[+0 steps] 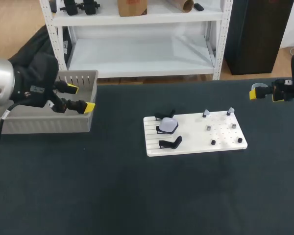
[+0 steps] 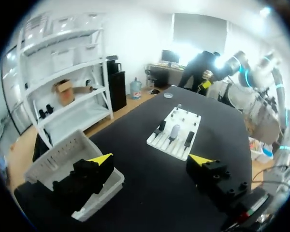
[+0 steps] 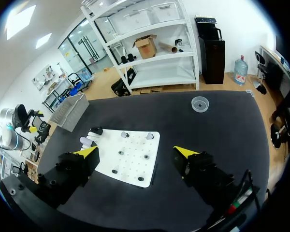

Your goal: Pick up each earbud case from the left stands, insert the matching earbuds, close the lid, and place the case in the box.

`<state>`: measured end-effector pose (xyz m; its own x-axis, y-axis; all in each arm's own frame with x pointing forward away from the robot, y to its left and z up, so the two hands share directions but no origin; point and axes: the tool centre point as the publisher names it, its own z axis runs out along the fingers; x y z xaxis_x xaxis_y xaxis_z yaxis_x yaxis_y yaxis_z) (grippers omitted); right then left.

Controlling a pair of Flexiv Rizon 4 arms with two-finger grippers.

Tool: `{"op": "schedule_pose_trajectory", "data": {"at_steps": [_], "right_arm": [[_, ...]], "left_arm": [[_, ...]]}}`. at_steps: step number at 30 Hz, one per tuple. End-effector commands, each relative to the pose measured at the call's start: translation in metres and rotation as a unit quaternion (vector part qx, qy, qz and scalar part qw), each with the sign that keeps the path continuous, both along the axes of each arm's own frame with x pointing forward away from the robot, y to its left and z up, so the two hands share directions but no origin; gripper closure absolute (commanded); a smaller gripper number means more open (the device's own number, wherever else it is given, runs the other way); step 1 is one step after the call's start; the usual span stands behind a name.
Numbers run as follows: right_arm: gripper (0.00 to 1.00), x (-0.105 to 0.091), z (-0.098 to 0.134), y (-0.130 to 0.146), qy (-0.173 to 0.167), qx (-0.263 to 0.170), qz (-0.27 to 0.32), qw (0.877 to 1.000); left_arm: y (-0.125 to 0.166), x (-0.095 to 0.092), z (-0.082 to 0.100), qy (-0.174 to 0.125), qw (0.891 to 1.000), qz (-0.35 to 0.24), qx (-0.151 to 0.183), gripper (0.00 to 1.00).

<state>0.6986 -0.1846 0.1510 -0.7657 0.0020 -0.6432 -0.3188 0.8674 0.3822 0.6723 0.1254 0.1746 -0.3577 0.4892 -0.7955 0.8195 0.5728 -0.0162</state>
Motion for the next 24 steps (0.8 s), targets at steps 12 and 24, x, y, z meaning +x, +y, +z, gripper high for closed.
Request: {"op": "schedule_pose_trajectory", "data": {"at_steps": [12,24], "right_arm": [[0.0,0.001,0.0,-0.001,0.0,0.001,0.002,1.0],[0.0,0.001,0.0,-0.001,0.0,0.001,0.002,1.0]], "left_arm": [[-0.026,0.0,-0.018,-0.074,0.94,-0.33,0.048,0.0],[-0.094,0.005,-0.082,-0.058,0.982,-0.181,-0.006,0.0]]}}
